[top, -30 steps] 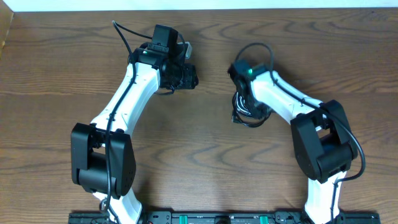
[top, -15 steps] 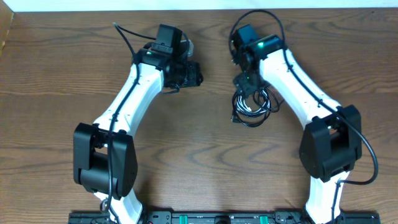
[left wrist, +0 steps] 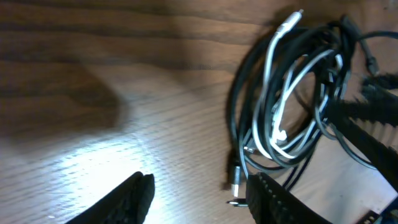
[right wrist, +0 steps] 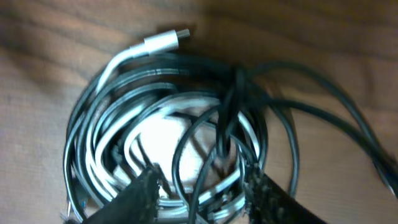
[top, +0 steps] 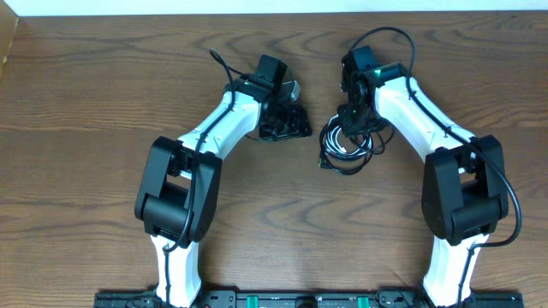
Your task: Untangle cables
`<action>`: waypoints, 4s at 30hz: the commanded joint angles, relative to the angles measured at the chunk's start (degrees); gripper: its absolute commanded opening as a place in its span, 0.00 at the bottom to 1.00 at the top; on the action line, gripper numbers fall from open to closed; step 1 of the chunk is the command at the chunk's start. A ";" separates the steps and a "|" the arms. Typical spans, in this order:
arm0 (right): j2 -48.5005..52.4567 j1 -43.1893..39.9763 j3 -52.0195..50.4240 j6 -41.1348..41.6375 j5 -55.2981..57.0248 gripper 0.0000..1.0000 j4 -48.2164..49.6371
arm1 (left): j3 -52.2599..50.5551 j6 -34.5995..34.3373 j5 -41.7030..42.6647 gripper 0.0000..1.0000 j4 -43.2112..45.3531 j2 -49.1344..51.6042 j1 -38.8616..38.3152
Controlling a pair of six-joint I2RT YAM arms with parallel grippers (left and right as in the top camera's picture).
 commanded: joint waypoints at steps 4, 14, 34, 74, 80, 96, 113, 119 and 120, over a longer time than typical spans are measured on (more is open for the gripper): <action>-0.09 -0.04 -1.55 0.85 -0.70 0.34 3.87 | -0.11 -0.55 2.38 0.54 1.14 0.24 -1.68; -0.09 0.26 -1.73 0.87 3.39 0.34 4.57 | -0.11 -1.40 2.19 0.54 3.96 3.69 -4.63; -0.07 -1.05 -2.51 0.90 3.58 0.31 3.76 | -0.11 -3.10 -6.67 0.08 6.38 6.25 -9.70; -7.02 -2.16 -1.27 -9.79 -7.69 0.01 1.31 | -0.11 -3.10 -6.73 0.08 3.54 6.25 -9.70; -11.67 -4.33 -1.27 -12.72 -19.58 0.01 0.35 | -0.11 -3.08 -6.95 0.08 3.56 6.25 -9.70; -13.11 -13.97 -1.27 -29.27 -61.53 0.01 -3.91 | -0.11 -3.08 -8.46 0.08 3.13 6.25 -9.68; -13.11 -18.36 -1.29 -36.48 -82.51 0.01 -3.96 | -0.11 -2.01 -15.17 0.08 -1.86 6.27 -9.70; -13.11 -18.34 -1.27 -36.68 -81.11 0.01 -3.85 | -0.11 -2.01 -20.70 0.08 -5.18 6.25 -9.66; -13.11 -18.34 -1.29 -36.68 -78.64 0.01 -4.15 | -0.09 -1.46 -21.24 0.08 -6.01 6.12 -9.27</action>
